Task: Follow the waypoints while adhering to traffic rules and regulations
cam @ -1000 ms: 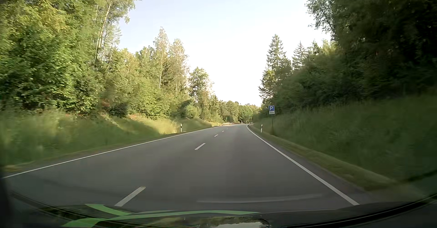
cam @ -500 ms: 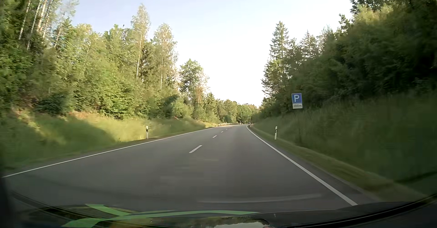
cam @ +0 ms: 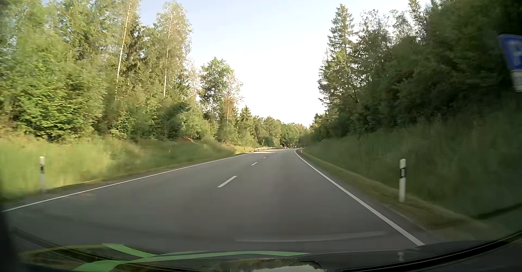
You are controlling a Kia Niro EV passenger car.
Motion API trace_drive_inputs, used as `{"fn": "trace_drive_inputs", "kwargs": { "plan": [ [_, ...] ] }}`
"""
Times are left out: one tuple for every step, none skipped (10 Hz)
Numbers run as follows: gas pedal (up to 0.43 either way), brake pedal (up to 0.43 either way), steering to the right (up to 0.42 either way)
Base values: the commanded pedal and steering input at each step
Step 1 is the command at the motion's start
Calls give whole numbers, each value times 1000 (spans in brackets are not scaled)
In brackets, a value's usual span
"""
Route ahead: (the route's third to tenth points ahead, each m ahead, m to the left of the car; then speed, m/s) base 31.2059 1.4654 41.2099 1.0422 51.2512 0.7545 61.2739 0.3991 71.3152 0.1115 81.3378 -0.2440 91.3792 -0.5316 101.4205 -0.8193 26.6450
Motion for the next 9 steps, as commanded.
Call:
{"fn": "trace_drive_inputs", "kwargs": {
  "plan": [
    [287,0,2],
    [287,0,3],
    [287,0,3],
    [287,0,3],
    [287,0,3],
    [287,0,3],
    [287,0,3],
    [287,0,3],
    [287,0,3]
  ]
}}
